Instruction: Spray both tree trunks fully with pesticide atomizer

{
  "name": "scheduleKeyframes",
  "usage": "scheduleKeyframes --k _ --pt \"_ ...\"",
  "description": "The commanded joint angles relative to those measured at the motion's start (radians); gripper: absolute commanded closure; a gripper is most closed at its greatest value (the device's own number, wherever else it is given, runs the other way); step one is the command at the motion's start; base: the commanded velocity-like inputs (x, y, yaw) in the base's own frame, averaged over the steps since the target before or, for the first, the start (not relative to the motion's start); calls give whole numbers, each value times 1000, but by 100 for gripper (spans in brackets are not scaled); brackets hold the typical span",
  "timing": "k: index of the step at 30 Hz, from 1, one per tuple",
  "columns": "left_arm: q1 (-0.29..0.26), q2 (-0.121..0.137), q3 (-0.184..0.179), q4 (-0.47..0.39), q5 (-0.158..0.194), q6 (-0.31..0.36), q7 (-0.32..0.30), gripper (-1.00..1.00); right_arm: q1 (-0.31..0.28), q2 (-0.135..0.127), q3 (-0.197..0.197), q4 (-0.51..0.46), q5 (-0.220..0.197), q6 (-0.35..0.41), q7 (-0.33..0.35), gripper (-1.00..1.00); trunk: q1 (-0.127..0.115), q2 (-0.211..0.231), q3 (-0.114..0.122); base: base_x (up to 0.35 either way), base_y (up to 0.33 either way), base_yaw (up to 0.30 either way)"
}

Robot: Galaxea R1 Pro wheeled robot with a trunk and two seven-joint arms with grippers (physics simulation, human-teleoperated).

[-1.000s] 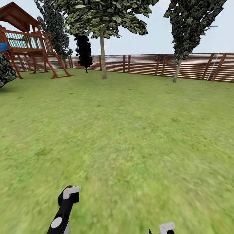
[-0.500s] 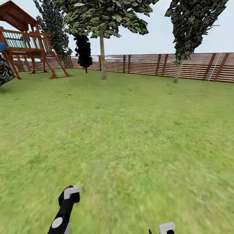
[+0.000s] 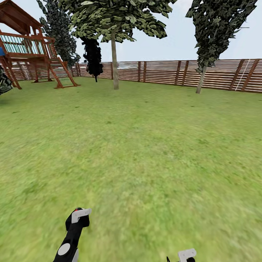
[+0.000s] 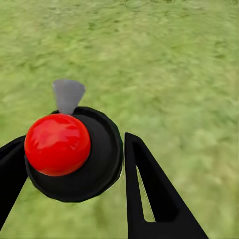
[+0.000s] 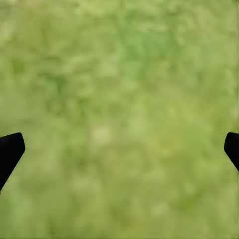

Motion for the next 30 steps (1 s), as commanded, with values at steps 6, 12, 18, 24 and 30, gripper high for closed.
scheduleKeyframes --k 6,12,18,24,30 --pt "0 0 0 0 -1 0 0 100 0 0 0 0 0 0 0 -100 0 0 0 338 0 0" --pt "0 0 0 0 -1 0 0 100 0 0 0 0 0 0 0 -100 0 0 0 338 0 0" --pt "0 0 0 0 -2 0 0 100 0 0 0 0 0 0 0 -100 0 0 0 338 0 0" --pt "0 0 0 0 0 0 0 100 0 0 0 0 0 0 1 -100 0 0 0 338 0 0" --pt "0 -1 0 0 0 0 0 100 0 0 0 0 0 0 0 -100 0 0 0 338 0 0"
